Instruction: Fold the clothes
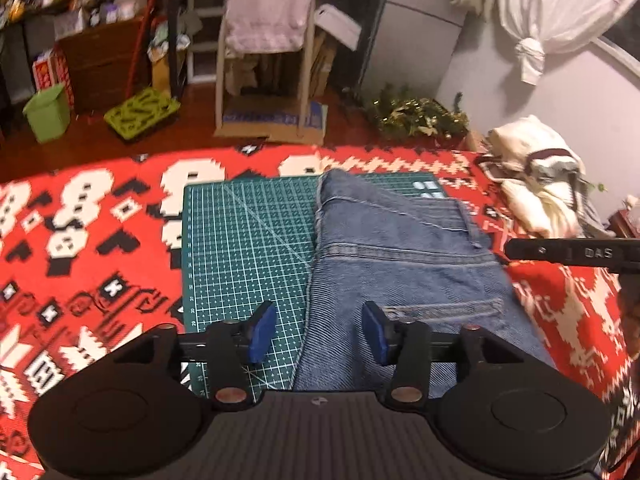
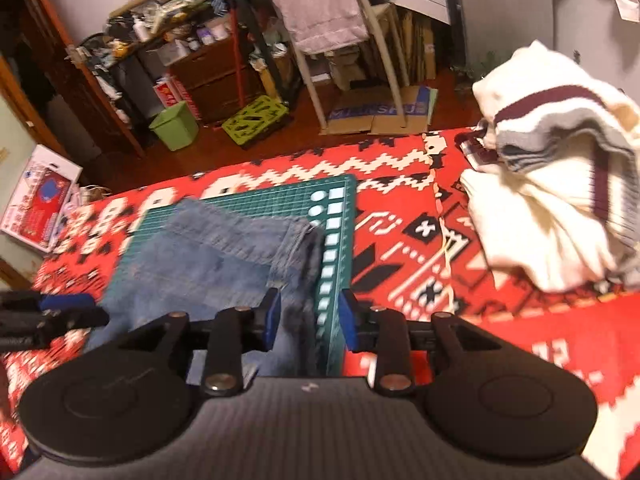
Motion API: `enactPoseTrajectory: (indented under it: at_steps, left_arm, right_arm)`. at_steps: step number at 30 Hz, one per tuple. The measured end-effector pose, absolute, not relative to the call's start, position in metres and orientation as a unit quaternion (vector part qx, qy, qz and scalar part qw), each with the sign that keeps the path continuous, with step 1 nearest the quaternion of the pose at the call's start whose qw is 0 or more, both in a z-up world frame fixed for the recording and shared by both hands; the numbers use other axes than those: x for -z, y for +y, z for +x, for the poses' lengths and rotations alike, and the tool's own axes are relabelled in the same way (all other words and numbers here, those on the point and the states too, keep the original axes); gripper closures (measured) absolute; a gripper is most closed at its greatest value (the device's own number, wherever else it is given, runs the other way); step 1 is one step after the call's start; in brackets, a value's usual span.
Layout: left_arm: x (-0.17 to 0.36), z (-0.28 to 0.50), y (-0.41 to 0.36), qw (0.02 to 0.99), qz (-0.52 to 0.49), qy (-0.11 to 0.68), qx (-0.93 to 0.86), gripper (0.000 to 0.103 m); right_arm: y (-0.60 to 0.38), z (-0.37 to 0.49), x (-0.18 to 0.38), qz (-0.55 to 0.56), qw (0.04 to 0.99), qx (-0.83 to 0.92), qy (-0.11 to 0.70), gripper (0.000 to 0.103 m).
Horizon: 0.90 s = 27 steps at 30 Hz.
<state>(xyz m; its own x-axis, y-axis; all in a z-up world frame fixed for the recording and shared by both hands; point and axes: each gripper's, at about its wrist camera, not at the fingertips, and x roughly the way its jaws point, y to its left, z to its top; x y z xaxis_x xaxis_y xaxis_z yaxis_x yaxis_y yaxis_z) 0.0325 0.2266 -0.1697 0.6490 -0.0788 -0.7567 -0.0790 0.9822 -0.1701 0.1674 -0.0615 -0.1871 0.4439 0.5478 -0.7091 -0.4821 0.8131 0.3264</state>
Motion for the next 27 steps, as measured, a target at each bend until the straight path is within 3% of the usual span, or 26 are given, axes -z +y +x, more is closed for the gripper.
enactPoseTrajectory:
  at_steps: [5,8,12,18,27]
  left_arm:
    - [0.149,0.011,0.219,0.912,-0.078,0.402,0.003,0.042]
    - [0.136,-0.007,0.212,0.916,-0.086,0.392,0.012,0.032]
    - [0.130,-0.024,0.196,0.914,-0.092,0.393,0.024,0.030]
    - [0.139,-0.045,0.164,0.911,-0.085,0.399,0.062,0.021]
    - [0.171,-0.050,0.143,0.899,-0.054,0.431,0.049,0.020]
  right_arm:
    - [-0.069,0.110,0.164,0.022,0.850,-0.320,0.419,0.054]
    - [-0.068,0.075,0.154,0.014,0.854,-0.325,0.406,0.040]
    - [-0.062,0.029,0.144,-0.001,0.863,-0.326,0.387,0.020]
    - [-0.063,-0.013,0.145,-0.013,0.864,-0.330,0.380,0.001]
    - [-0.058,-0.030,0.180,-0.051,0.863,-0.287,0.412,0.001]
